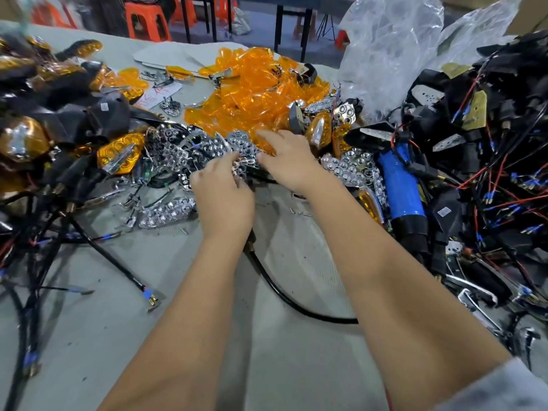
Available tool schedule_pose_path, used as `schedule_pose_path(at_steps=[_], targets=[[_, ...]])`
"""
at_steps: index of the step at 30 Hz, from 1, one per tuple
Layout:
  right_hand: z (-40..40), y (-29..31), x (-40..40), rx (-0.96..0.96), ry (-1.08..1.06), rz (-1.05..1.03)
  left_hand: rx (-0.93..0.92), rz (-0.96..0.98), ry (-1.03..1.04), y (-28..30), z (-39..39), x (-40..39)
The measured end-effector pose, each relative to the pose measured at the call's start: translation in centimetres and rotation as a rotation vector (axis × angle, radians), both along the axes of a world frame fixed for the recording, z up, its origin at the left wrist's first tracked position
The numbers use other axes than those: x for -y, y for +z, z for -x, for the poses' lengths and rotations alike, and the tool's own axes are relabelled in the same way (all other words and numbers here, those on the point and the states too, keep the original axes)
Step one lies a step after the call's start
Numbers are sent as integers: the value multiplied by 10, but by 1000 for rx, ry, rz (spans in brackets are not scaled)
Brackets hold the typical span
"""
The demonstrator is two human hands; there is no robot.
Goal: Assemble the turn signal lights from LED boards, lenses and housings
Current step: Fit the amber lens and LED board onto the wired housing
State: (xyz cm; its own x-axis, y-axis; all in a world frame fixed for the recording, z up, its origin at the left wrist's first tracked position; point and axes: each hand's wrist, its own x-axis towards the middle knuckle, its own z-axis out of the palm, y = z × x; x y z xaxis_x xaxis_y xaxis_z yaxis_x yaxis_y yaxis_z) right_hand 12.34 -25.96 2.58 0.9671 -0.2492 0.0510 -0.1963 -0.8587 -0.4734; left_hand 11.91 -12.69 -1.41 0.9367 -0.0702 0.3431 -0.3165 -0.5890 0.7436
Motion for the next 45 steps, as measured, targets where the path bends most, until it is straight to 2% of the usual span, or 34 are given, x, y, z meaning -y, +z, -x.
schedule_pose_path(at_steps=[2,5,10,15,18,21,24,27,32,35,39,42,45], targets=[[-4,-5,1,-91,5,139,21,-7,20,-1,-3,-2],[-1,-6,1,-13,-32,157,37,-58,-5,-2,-7,-2],[27,4,-2,353,-149,-172,47,-16,12,2,-2,-1],[65,14,-7,581,-207,-473,206,-55,9,9,5,-2],[90,21,-11,654,-223,-623,356,-35,-123,15,17,2],[109,23,-15,667,-206,-728,359,-25,-389,19,32,10],[119,18,-24,635,-184,-785,257,-17,-624,16,46,15],[123,10,-33,547,-193,-689,168,54,-713,15,50,12],[139,8,-29,508,-195,-568,166,-28,-672,15,52,11],[155,10,-18,462,-259,-482,113,-143,-547,16,51,12],[182,20,13,368,-410,-335,60,-25,-385,18,50,9],[205,26,37,167,-623,-59,117,-44,-394,17,52,9],[228,33,52,-239,-652,39,138,-35,-445,16,56,12]])
